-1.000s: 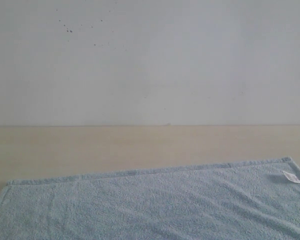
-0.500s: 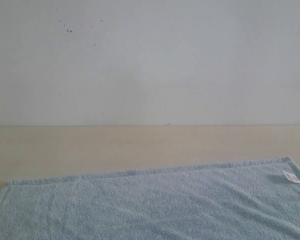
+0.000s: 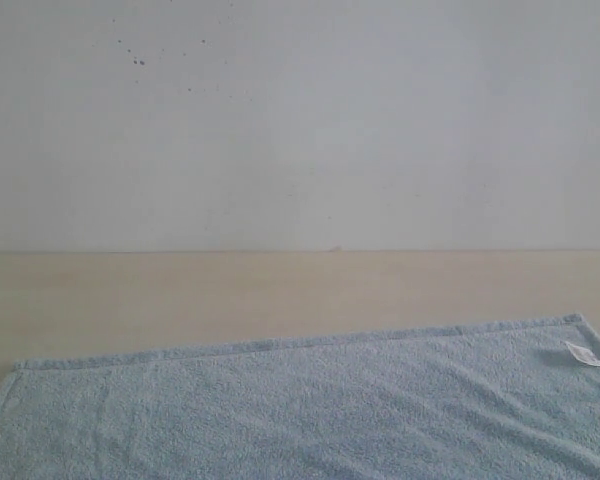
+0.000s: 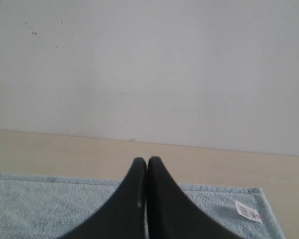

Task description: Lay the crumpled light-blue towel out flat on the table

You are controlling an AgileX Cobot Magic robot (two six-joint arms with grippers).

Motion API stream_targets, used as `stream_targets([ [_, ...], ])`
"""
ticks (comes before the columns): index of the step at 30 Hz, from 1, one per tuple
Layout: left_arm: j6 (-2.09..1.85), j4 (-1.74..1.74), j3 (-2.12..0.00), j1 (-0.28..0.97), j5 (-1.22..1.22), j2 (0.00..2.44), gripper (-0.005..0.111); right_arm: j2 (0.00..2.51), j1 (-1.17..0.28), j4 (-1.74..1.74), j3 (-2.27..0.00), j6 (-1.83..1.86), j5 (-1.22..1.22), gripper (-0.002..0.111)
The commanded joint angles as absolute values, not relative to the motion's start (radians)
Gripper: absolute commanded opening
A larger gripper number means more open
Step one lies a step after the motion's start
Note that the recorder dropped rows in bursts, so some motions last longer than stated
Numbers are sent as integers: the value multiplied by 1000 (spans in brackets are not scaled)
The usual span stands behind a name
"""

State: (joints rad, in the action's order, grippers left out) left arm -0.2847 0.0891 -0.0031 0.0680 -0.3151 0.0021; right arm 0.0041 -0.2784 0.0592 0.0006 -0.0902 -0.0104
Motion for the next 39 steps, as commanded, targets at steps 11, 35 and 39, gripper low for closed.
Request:
stream_targets([
  [11, -293, 89, 0, 69, -305, 0, 4, 0, -279, 57, 0, -87, -6, 0],
  [35, -121, 60, 0, 69, -288, 0, 4, 0, -279, 57, 0, -89, -6, 0],
  [39, -76, 18, 0, 69, -288, 0, 4, 0, -279, 57, 0, -89, -6, 0],
])
